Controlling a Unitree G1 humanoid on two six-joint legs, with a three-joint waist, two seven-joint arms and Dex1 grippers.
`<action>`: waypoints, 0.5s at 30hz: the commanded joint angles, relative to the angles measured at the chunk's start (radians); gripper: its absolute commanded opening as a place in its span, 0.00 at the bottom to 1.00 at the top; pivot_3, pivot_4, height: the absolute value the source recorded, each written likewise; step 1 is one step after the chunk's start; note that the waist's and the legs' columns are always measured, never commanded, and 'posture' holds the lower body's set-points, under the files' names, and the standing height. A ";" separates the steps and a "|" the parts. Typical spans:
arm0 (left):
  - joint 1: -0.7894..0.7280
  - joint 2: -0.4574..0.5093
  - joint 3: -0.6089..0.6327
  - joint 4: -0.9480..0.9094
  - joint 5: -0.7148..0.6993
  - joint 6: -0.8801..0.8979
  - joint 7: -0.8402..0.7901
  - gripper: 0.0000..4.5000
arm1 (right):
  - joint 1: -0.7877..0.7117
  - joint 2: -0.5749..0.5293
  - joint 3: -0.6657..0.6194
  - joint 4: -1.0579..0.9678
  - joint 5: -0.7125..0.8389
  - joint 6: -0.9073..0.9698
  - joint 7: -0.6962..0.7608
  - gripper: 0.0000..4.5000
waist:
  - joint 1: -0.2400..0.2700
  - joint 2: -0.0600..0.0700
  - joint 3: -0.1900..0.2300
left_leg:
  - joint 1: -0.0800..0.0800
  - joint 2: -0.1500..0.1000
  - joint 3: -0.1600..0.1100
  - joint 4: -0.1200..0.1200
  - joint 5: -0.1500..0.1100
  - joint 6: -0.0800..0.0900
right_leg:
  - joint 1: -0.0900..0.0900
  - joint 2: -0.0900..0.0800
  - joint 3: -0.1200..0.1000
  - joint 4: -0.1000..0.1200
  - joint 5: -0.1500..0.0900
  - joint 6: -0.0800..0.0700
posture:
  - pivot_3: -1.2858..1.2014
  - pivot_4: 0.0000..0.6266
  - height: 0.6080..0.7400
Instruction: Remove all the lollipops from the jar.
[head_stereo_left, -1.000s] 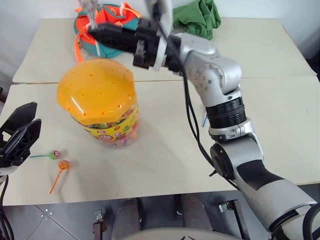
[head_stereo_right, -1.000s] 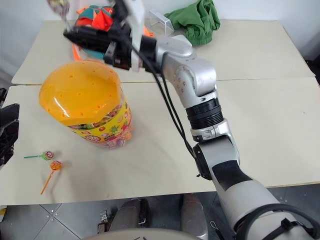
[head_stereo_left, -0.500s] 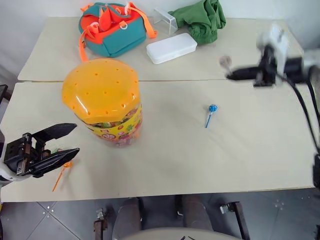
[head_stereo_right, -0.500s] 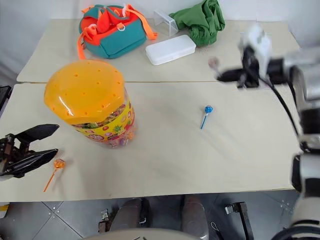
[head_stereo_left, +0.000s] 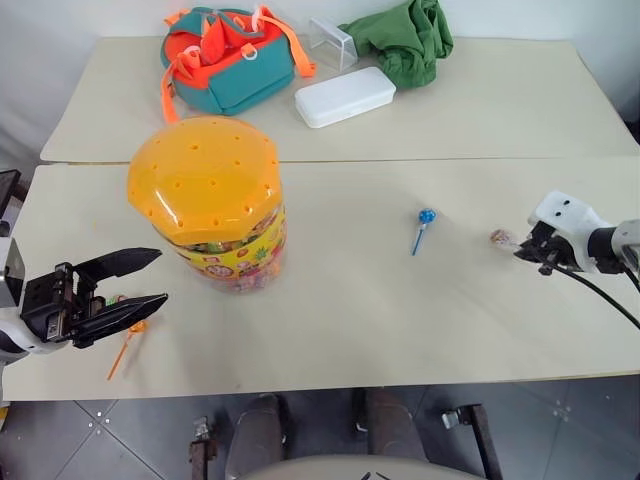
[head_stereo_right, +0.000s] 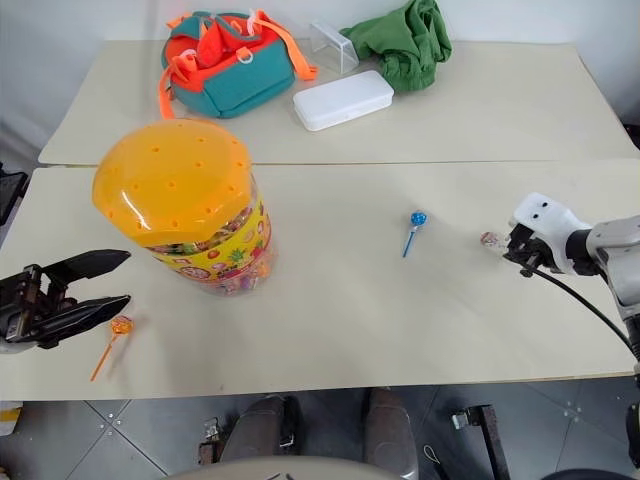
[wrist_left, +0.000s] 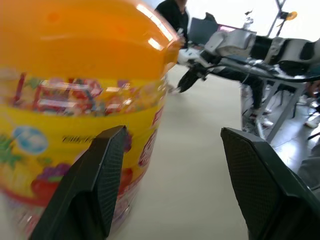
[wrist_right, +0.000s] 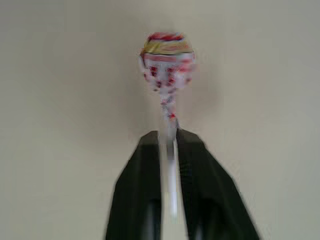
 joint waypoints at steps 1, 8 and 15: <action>-0.004 -0.004 0.021 -0.012 0.024 -0.027 0.046 0.71 | 0.005 0.073 -0.190 -0.044 0.205 0.015 0.063 0.45 | 0.000 0.000 0.000 | 0.000 0.000 0.000 0.000 0.000 0.000 | 0.000 0.000 0.000 0.000 0.000 0.000 | 0.52 0.24 1.00; 0.032 -0.006 0.081 0.055 0.090 -0.032 0.158 0.71 | 0.076 0.253 -0.434 -0.224 0.487 -0.146 0.174 0.96 | 0.001 0.000 0.000 | 0.000 0.000 -0.001 -0.001 0.000 0.000 | 0.001 0.000 -0.001 0.000 0.000 0.000 | 0.52 0.24 1.00; 0.091 -0.093 0.178 0.025 0.131 -0.082 0.318 0.71 | 0.026 0.458 -0.265 -0.294 0.405 -0.498 0.240 0.98 | -0.002 0.000 0.000 | 0.001 0.000 -0.002 0.001 0.000 0.000 | 0.001 0.000 -0.001 0.001 0.001 0.000 | 0.52 0.24 1.00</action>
